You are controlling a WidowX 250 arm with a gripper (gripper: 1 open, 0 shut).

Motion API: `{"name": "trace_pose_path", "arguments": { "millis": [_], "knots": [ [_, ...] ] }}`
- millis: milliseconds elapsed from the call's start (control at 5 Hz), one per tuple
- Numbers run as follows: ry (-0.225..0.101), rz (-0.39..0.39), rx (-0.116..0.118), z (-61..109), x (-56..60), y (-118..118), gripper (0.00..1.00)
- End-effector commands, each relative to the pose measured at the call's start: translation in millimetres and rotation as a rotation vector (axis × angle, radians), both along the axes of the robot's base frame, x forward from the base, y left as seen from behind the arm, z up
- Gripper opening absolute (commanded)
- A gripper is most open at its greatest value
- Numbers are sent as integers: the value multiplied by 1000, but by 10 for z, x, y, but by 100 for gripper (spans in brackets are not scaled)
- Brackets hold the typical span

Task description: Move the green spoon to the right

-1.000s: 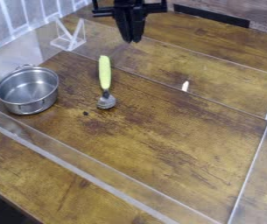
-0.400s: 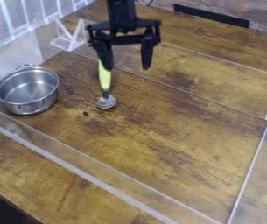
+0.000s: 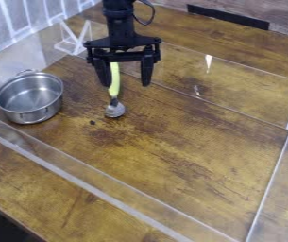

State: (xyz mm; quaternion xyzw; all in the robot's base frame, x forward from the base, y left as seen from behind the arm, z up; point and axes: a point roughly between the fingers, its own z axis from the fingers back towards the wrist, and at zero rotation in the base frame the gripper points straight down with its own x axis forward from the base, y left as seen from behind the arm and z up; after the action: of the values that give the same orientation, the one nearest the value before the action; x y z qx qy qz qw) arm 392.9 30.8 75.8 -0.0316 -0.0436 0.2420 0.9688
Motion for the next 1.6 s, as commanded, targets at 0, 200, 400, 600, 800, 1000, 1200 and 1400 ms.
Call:
{"name": "trace_pose_path", "arguments": {
  "millis": [0,200,400,600,800,1000,1200,1400],
  "knots": [
    [-58,3,28,149,-1,72,100],
    [-42,1,45,-6,25,163,100],
    [-30,-8,55,-157,46,227,100],
    [-29,-26,56,-222,68,281,0],
    [-29,-17,61,-188,40,169,0],
    [-61,-26,59,91,26,31,0],
    [-104,-85,50,446,-11,-59,0],
    [-127,-210,51,775,-41,-218,0]
  ]
}}
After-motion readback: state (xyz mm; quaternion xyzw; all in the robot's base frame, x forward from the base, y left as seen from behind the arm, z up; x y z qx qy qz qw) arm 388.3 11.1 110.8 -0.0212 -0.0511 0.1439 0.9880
